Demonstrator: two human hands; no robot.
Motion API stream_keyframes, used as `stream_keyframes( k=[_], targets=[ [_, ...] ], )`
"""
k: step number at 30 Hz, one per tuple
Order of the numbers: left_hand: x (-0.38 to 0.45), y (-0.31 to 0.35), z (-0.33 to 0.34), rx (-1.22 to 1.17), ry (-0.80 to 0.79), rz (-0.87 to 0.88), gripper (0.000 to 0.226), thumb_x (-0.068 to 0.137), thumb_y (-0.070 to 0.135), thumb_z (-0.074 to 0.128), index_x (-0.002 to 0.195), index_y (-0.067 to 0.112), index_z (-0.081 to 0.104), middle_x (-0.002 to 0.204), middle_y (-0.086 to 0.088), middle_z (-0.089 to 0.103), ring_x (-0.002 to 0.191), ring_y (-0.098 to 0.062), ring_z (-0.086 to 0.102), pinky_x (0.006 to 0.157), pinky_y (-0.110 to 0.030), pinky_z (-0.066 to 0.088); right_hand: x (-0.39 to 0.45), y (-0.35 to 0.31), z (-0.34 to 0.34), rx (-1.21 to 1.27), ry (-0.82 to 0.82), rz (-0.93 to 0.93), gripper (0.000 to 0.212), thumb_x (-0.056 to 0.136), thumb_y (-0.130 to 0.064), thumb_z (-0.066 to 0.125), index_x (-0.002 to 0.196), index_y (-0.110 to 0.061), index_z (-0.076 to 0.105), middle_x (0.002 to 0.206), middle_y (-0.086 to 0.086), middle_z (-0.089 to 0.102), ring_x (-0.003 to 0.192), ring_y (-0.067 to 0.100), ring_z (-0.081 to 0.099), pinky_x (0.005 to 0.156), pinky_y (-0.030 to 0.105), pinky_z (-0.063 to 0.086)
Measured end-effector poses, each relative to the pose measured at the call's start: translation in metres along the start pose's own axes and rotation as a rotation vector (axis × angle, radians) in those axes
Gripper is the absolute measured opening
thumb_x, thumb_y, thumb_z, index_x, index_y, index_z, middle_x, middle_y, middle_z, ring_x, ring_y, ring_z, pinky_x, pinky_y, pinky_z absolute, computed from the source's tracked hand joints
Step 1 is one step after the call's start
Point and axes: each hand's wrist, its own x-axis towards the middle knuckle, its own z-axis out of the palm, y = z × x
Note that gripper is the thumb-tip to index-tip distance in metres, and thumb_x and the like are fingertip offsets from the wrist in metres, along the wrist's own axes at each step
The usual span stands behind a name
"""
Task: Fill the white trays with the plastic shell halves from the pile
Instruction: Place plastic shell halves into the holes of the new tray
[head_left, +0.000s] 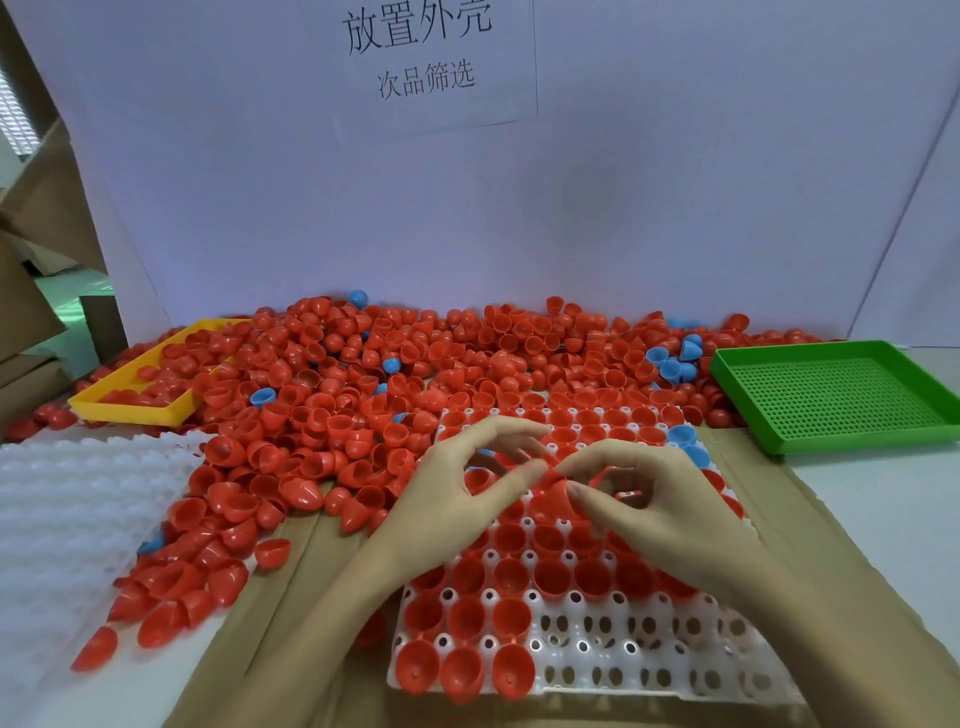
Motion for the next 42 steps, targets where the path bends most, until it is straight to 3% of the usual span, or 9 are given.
stream_keyframes(
  k=[6,11,17,23,29,33,36,39,42],
  targets=[
    [0.009,-0.019,-0.028,-0.066,0.334,-0.136,0.018,0.108,0.022,0.056,0.110,0.020,0.073,0.101,0.004,0.077,0.101,-0.011,0.072,0.095,-0.035,0.057,-0.007,-0.013,-0.012,0.037,-0.419,0.083,0.008,0.094,-0.028,0.073,0.101,-0.031,0.076,0.084,-0.006,0.073,0.062,0.009,0.059,0.059,0.023,0.048],
    [0.008,-0.040,-0.046,-0.005,0.453,-0.265,0.018,0.104,0.013,0.060,0.098,0.021,0.076,0.094,0.007,0.077,0.093,-0.005,0.071,0.090,-0.029,0.055,-0.009,-0.019,-0.009,-0.003,-0.533,0.089,0.004,0.093,-0.034,0.079,0.095,-0.031,0.077,0.077,-0.005,0.067,0.062,0.011,0.054,0.059,0.031,0.046],
    [0.007,-0.048,-0.051,0.373,0.410,-0.220,0.009,0.098,0.017,0.070,0.093,0.024,0.072,0.100,0.010,0.071,0.095,-0.008,0.064,0.086,-0.023,0.050,-0.010,-0.021,-0.011,-0.003,-0.573,0.108,0.013,0.090,-0.040,0.081,0.095,-0.029,0.077,0.079,-0.004,0.068,0.066,0.006,0.058,0.062,0.024,0.049],
    [0.005,-0.053,-0.051,0.477,0.224,-0.240,0.003,0.095,0.027,0.074,0.092,0.026,0.073,0.093,0.015,0.071,0.092,-0.003,0.064,0.089,-0.030,0.055,-0.011,-0.021,-0.010,0.008,-0.599,0.103,0.015,0.088,-0.043,0.084,0.096,-0.031,0.078,0.085,0.001,0.073,0.067,0.005,0.062,0.063,0.022,0.050],
    [0.005,-0.064,-0.048,0.571,0.215,-0.213,0.010,0.098,0.034,0.069,0.089,0.030,0.069,0.075,0.014,0.065,0.083,-0.011,0.060,0.088,-0.028,0.046,-0.010,-0.020,-0.010,0.030,-0.588,0.107,0.016,0.089,-0.042,0.083,0.097,-0.030,0.077,0.081,0.000,0.073,0.066,0.008,0.065,0.062,0.023,0.051],
    [0.006,-0.070,-0.047,0.620,0.268,-0.170,0.012,0.101,0.035,0.063,0.095,0.026,0.069,0.091,0.013,0.059,0.091,-0.008,0.052,0.080,-0.016,0.038,-0.009,-0.020,-0.009,0.021,-0.550,0.086,0.018,0.090,-0.045,0.081,0.096,-0.028,0.078,0.078,-0.001,0.071,0.064,0.008,0.058,0.061,0.025,0.048],
    [0.011,-0.075,-0.047,0.595,0.377,-0.147,0.011,0.104,0.028,0.060,0.103,0.022,0.069,0.104,0.010,0.058,0.102,-0.008,0.047,0.087,-0.012,0.037,-0.008,-0.018,-0.009,0.031,-0.518,0.072,0.022,0.093,-0.048,0.076,0.093,-0.027,0.077,0.074,-0.001,0.067,0.061,0.009,0.054,0.058,0.025,0.044],
    [0.021,-0.086,-0.052,0.625,0.441,-0.137,0.015,0.106,0.017,0.056,0.111,0.013,0.070,0.115,0.003,0.061,0.109,-0.013,0.049,0.098,-0.025,0.039,-0.008,-0.016,-0.007,0.031,-0.457,0.053,0.024,0.097,-0.049,0.071,0.091,-0.026,0.076,0.067,-0.010,0.064,0.056,0.004,0.049,0.055,0.018,0.039],
    [0.035,-0.092,-0.059,0.674,0.443,-0.149,0.018,0.106,0.011,0.055,0.119,0.008,0.068,0.124,-0.004,0.061,0.117,-0.021,0.054,0.103,-0.033,0.040,-0.008,-0.015,-0.006,0.060,-0.386,0.050,0.028,0.098,-0.052,0.069,0.092,-0.026,0.077,0.067,-0.001,0.063,0.055,0.013,0.045,0.054,0.023,0.036]
  ],
)
